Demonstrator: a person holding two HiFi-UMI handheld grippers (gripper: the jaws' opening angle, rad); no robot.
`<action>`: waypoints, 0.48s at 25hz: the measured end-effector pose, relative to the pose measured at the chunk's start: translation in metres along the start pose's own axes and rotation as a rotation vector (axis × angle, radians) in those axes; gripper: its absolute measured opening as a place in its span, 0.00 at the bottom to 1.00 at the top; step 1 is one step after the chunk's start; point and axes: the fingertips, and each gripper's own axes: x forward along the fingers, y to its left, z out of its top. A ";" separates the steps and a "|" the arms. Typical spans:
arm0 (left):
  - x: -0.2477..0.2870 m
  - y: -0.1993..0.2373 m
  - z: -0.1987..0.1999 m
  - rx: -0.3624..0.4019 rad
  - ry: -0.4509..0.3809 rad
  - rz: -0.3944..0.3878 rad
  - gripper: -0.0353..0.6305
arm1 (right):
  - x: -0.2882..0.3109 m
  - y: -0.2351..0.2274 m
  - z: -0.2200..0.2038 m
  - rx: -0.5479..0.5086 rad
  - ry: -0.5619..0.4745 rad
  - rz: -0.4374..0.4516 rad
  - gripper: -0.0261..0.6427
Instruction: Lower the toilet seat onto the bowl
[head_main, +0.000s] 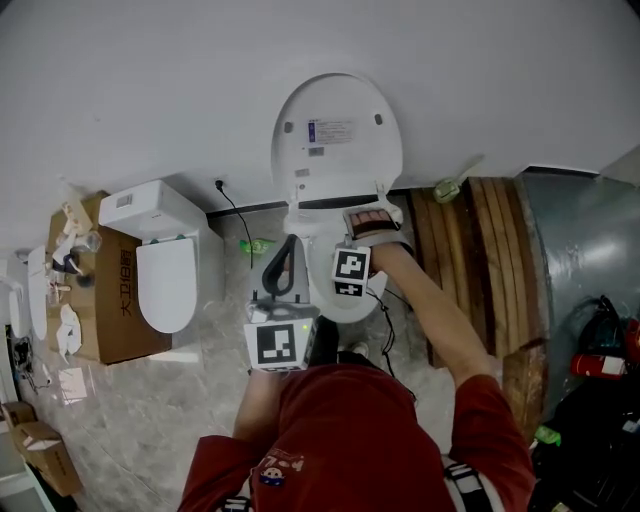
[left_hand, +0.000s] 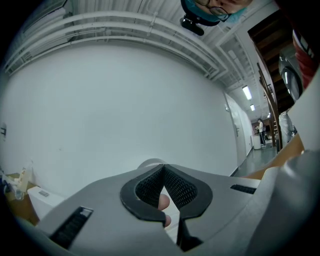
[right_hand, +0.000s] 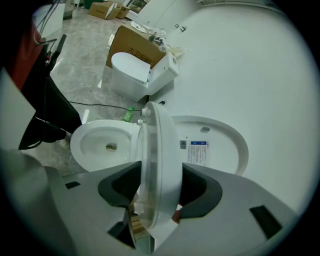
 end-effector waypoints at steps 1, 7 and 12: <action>-0.004 -0.002 0.000 0.001 0.001 0.002 0.07 | -0.001 0.007 0.001 -0.004 0.000 0.011 0.38; -0.025 -0.010 -0.016 -0.017 0.034 0.019 0.07 | -0.011 0.054 0.005 -0.026 -0.004 0.084 0.34; -0.038 -0.016 -0.035 -0.039 0.063 0.032 0.07 | -0.017 0.090 0.010 -0.016 -0.026 0.128 0.30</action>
